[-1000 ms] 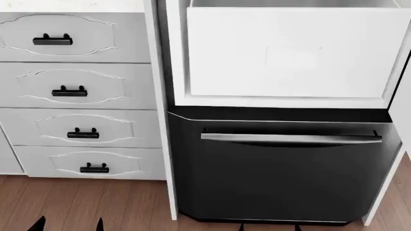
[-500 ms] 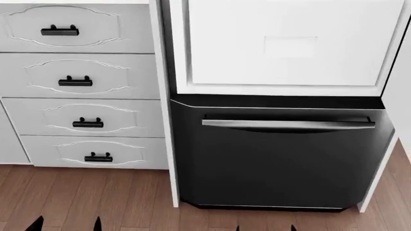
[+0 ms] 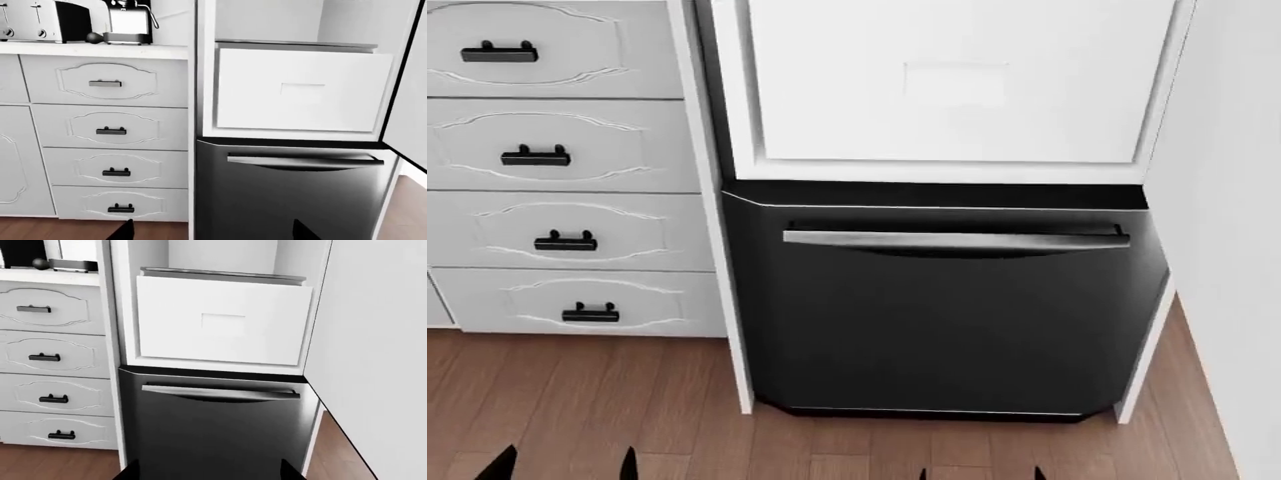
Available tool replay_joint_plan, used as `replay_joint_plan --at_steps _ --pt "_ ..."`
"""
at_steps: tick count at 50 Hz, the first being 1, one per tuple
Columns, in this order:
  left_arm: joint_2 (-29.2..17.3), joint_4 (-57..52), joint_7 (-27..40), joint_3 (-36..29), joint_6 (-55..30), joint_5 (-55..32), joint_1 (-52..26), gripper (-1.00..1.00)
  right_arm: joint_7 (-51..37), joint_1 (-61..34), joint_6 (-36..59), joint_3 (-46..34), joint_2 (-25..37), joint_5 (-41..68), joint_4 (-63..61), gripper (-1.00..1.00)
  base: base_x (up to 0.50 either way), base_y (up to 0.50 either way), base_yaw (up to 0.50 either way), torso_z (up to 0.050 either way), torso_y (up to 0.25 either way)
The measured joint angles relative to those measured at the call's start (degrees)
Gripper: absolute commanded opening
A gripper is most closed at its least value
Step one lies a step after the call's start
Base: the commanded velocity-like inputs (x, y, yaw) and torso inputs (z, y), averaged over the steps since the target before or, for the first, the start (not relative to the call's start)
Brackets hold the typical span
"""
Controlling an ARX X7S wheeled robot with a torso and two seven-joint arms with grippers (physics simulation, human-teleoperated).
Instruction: Close the fridge door
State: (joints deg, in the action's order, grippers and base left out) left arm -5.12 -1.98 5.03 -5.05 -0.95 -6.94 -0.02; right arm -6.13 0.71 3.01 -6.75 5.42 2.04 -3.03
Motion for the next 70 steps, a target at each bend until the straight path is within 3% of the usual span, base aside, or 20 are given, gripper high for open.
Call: replay_joint_plan --at_steps 17,70 --pt "-1.07 -0.28 1.19 -1.1 0.01 -1.17 0.07 1.0 -1.35 0.3 -0.06 -1.0 0.94 1.06 -0.64 1.0 -0.29 -0.05 0.0 0.0 0.0" --pt "-3.47 -1.25 3.73 -3.42 -0.62 -4.1 -0.18 1.0 -5.57 -0.15 0.98 -1.79 2.62 5.17 -1.31 1.0 -0.12 -0.5 0.0 0.0 0.0"
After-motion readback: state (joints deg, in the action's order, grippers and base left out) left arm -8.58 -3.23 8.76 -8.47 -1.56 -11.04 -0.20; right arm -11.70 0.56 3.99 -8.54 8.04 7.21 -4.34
